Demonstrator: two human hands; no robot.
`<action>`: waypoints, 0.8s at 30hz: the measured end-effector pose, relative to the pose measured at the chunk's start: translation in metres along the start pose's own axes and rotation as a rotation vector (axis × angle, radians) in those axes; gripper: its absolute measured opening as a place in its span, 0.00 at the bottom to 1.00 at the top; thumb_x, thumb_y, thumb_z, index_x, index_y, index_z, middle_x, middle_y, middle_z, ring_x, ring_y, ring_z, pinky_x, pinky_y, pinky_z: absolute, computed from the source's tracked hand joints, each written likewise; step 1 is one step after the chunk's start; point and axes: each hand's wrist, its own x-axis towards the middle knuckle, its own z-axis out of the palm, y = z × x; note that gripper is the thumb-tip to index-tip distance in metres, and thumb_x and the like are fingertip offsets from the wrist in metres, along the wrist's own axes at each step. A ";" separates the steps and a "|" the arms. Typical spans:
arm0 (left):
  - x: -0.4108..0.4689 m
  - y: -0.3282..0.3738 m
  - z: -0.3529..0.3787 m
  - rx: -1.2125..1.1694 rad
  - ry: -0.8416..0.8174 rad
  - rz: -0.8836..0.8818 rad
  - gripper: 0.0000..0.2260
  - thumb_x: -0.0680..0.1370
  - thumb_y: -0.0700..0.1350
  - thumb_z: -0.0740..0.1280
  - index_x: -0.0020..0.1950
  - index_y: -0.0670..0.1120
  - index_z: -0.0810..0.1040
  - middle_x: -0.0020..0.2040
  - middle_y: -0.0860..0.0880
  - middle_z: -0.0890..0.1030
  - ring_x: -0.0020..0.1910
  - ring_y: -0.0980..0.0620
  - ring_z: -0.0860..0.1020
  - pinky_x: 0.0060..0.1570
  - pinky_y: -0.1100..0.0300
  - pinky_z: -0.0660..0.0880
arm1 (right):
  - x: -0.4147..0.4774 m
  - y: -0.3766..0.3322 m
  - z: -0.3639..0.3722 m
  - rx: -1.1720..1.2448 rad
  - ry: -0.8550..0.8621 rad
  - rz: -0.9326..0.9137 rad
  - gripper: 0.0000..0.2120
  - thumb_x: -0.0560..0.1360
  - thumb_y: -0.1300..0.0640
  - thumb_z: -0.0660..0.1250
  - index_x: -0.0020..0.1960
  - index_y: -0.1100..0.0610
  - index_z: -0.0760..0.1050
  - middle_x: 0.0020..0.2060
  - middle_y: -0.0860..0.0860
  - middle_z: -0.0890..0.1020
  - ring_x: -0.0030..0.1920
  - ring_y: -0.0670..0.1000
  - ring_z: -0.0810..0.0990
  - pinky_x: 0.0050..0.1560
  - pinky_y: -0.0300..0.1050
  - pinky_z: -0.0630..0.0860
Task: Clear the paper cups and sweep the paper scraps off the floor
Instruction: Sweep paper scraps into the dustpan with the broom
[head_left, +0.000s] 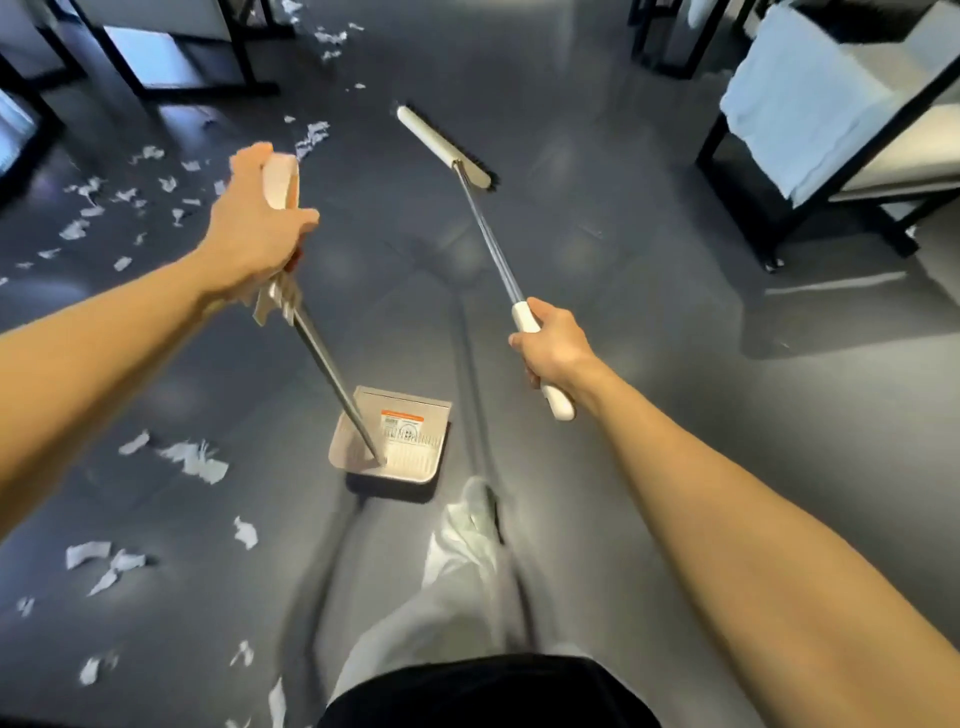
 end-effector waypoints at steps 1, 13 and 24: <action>0.034 0.004 0.012 0.029 -0.011 0.023 0.32 0.75 0.42 0.67 0.76 0.56 0.57 0.67 0.48 0.70 0.40 0.51 0.76 0.35 0.62 0.76 | 0.037 -0.010 -0.004 -0.014 -0.004 -0.014 0.05 0.74 0.64 0.61 0.49 0.58 0.70 0.31 0.54 0.71 0.24 0.54 0.69 0.23 0.40 0.68; 0.433 0.083 0.123 0.121 0.040 0.041 0.32 0.77 0.38 0.61 0.77 0.60 0.57 0.63 0.54 0.71 0.33 0.61 0.72 0.26 0.77 0.69 | 0.440 -0.162 -0.079 0.015 -0.075 -0.018 0.11 0.76 0.65 0.60 0.57 0.58 0.73 0.35 0.55 0.73 0.25 0.52 0.70 0.26 0.43 0.71; 0.831 0.139 0.206 0.138 0.051 -0.093 0.25 0.78 0.39 0.60 0.69 0.63 0.64 0.52 0.41 0.74 0.27 0.49 0.71 0.19 0.67 0.69 | 0.854 -0.328 -0.138 0.045 -0.147 -0.025 0.08 0.74 0.68 0.58 0.41 0.56 0.67 0.28 0.53 0.68 0.23 0.51 0.65 0.23 0.41 0.65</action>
